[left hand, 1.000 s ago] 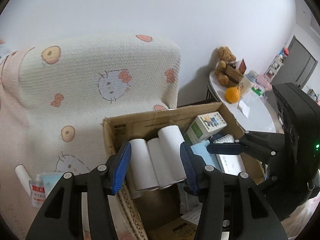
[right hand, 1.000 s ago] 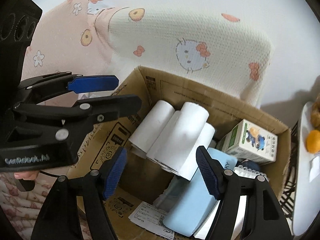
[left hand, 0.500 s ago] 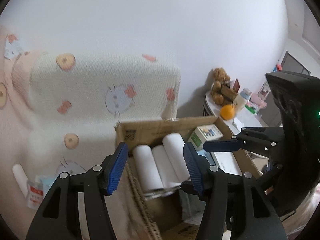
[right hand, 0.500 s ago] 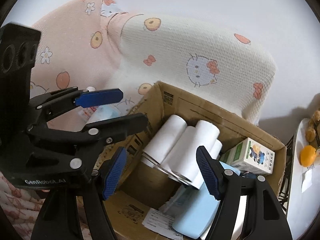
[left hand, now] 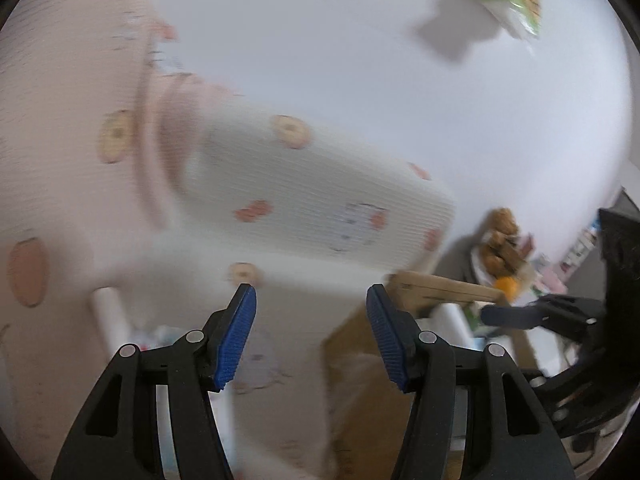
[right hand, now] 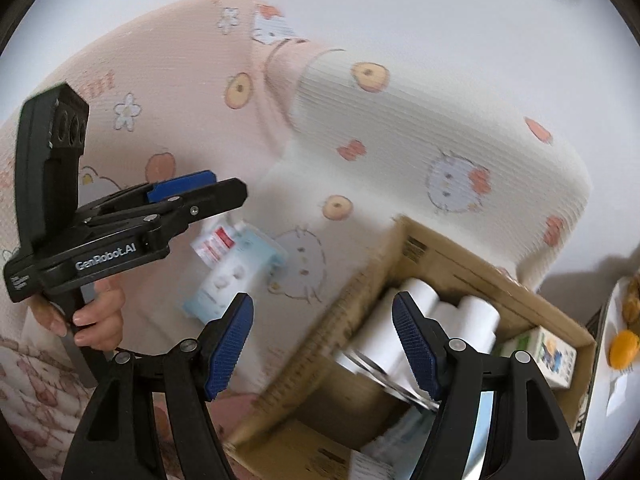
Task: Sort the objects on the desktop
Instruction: 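Withdraw the left tool from the box back toward the bed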
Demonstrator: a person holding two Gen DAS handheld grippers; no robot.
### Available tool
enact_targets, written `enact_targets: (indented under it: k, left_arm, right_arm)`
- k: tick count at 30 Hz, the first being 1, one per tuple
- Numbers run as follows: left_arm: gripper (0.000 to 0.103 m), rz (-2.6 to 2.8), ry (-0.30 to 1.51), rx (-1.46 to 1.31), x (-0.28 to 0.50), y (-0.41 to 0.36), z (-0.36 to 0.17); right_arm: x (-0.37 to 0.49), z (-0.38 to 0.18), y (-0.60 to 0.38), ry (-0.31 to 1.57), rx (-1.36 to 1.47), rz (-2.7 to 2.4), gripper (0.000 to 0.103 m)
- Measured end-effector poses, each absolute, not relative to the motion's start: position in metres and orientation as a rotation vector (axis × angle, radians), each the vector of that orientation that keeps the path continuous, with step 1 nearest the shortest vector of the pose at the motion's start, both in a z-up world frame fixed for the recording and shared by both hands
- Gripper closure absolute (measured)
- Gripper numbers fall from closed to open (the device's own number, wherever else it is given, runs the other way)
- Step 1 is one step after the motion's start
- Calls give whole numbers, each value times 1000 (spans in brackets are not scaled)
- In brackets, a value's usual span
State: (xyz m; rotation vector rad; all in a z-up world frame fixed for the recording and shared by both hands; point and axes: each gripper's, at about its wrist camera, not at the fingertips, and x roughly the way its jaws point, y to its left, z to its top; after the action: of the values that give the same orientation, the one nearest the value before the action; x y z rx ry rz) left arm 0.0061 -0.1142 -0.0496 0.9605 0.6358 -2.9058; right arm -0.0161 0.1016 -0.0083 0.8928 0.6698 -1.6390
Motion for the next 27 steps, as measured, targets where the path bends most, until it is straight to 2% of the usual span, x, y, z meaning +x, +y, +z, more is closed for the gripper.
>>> enact_targets:
  k: [13,20,27]
  left_arm:
    - [42,-2692,747,992,47,-196,-87]
    - [42,-2576,827,1102,47,-230,-120]
    - [42,-2391,970,1190,32,-259,-162]
  right_arm:
    - [41,-16,26,701,834,-1484,33]
    - [55,-36,-32,863,809,-1332,33]
    - [46,-59,-79,800,813,-1389,33]
